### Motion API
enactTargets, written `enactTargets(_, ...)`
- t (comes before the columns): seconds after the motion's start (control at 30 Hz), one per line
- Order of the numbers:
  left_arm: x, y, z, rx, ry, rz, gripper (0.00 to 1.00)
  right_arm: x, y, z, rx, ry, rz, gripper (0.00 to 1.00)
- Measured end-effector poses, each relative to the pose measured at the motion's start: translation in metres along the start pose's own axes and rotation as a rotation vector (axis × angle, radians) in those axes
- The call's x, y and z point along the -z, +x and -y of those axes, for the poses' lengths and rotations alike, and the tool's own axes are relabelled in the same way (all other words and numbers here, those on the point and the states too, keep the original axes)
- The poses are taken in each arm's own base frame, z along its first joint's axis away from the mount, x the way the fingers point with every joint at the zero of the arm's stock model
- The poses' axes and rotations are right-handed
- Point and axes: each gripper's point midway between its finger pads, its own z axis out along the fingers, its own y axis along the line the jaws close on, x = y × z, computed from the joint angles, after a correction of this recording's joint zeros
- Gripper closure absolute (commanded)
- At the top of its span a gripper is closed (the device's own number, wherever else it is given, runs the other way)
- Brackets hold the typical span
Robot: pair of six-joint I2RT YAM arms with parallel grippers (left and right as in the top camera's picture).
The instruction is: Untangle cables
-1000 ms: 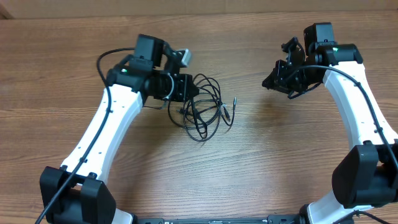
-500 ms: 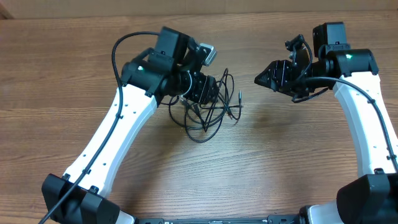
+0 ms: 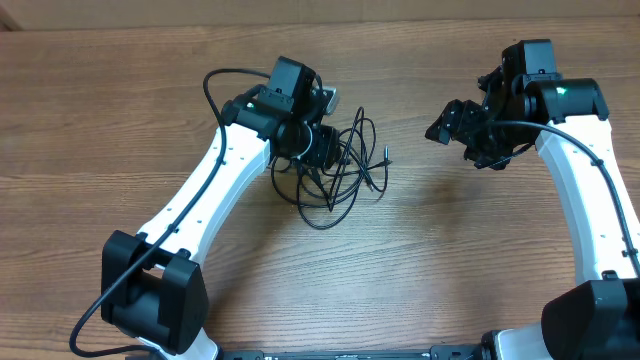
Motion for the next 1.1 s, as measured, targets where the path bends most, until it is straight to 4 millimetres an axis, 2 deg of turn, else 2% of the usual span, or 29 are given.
enactTargets(0.23, 0.010, -0.039, 0.016, -0.092, 0.098, 0.149, 0.41, 0.000, 0.000, 0.001, -0.002, 0.006, 0.002, 0.19)
enactTargets(0.37, 0.008, -0.049, 0.021, -0.083, 0.117, 0.177, 0.41, 0.000, 0.000, 0.001, -0.002, 0.006, 0.003, 0.19)
enactTargets(0.5, -0.014, -0.045, 0.025, -0.054, 0.128, 0.142, 0.41, 0.000, 0.000, 0.001, -0.002, 0.006, 0.002, 0.19)
enactTargets(0.63, -0.042, -0.036, 0.024, -0.016, 0.131, 0.086, 0.46, 0.000, 0.000, 0.001, -0.002, 0.006, 0.002, 0.19)
enactTargets(0.73, -0.051, -0.032, 0.023, 0.008, 0.130, 0.064, 0.48, 0.000, 0.000, 0.001, -0.002, 0.006, 0.002, 0.19)
enactTargets(0.93, -0.041, -0.039, 0.014, 0.040, 0.124, 0.067, 0.48, -0.005, 0.001, 0.004, -0.004, 0.011, -0.001, 0.14)
enactTargets(1.1, -0.009, -0.047, 0.000, 0.105, 0.096, 0.049, 0.43, -0.017, 0.013, 0.002, 0.049, -0.023, -0.050, 0.12)
